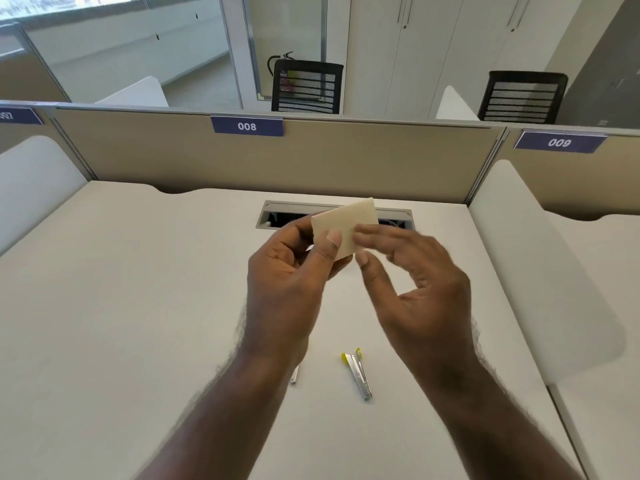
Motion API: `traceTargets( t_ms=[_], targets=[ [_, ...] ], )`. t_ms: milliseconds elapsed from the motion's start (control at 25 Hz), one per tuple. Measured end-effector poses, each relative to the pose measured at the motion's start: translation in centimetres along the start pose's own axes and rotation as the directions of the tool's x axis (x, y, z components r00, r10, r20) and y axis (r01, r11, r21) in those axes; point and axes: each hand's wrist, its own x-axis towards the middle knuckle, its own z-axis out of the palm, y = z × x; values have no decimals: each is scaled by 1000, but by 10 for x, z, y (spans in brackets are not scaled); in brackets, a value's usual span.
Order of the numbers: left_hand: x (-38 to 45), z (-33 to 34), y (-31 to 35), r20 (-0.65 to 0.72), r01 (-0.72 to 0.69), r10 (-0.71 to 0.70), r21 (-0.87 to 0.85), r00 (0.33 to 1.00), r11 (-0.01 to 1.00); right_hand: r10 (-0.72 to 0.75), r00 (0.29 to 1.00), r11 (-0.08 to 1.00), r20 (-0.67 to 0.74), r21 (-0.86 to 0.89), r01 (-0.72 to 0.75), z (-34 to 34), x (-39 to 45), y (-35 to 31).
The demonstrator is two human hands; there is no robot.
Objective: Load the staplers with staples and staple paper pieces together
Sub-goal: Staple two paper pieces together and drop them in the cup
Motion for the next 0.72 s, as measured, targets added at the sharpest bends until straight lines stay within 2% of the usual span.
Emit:
traceTargets(
  t_ms=[80,160,240,360,520,720],
  targets=[
    [0,-1,3,15,47,-47,-27,999,999,50,996,998,-80,43,-47,-7,8,6],
    [-1,-2,6,41,61,-59,-39,997,997,161,984,981,-70,123,-152,-13,17,8],
    [-2,-2,8,64,72,-69,-40,996,997,271,961,930,46,245,-274,-16,24,10],
    [-2,0,9,100,110,-108,-14,989,994,351,900,802,257,413,-431,-18,31,12],
    [-1,-1,10,155,137,-139,24,978,990,329,847,755,418,422,-501,-20,33,15],
    [6,-5,7,171,189,-201,85,964,978,325,823,771,466,374,-516,-19,31,18]
  ],
)
